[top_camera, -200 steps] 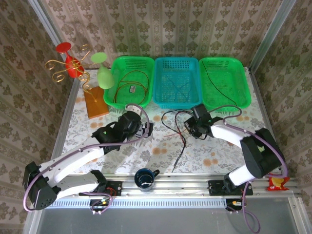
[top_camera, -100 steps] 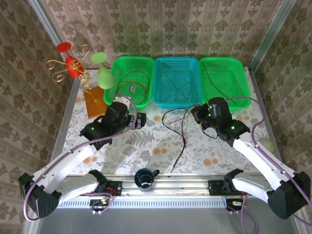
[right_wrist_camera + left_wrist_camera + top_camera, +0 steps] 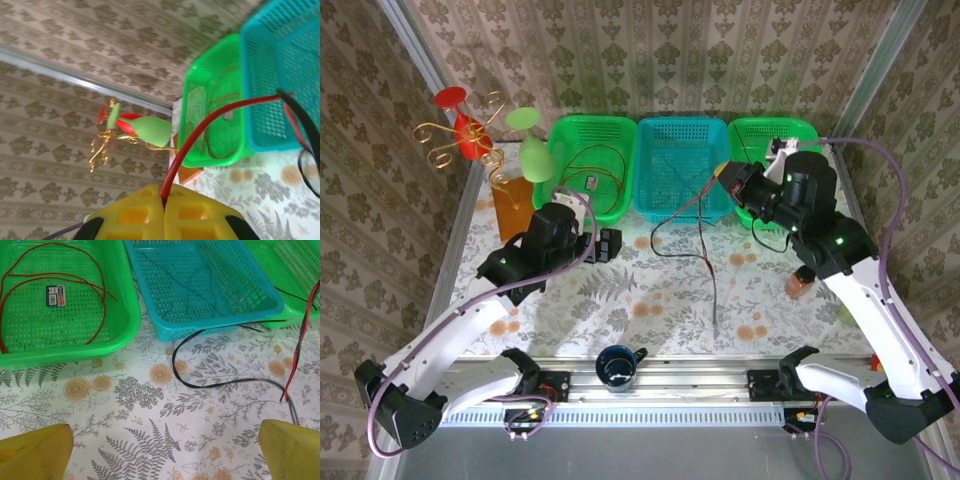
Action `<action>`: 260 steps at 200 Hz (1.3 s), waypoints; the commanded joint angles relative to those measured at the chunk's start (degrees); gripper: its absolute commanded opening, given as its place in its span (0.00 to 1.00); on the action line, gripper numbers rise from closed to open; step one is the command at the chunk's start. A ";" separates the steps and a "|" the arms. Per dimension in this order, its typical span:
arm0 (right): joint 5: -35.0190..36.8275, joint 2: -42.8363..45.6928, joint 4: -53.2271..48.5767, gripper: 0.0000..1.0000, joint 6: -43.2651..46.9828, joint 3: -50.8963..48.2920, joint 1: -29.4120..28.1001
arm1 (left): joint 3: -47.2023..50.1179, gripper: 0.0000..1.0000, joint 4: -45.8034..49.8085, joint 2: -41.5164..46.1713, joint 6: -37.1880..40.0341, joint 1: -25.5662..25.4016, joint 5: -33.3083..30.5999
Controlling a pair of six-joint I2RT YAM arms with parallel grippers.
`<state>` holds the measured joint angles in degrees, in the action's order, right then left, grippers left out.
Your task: Untangle the cables
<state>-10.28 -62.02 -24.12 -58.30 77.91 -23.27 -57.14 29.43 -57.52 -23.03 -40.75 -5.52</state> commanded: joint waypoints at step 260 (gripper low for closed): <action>-28.98 -12.57 6.60 0.00 16.94 25.81 9.91 | -7.62 0.92 -3.25 -6.63 4.04 -3.02 4.68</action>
<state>-34.83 -75.40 -19.88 -43.00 105.95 -13.67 -60.84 26.87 -64.97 -20.69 -43.79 -0.62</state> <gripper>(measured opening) 0.065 0.921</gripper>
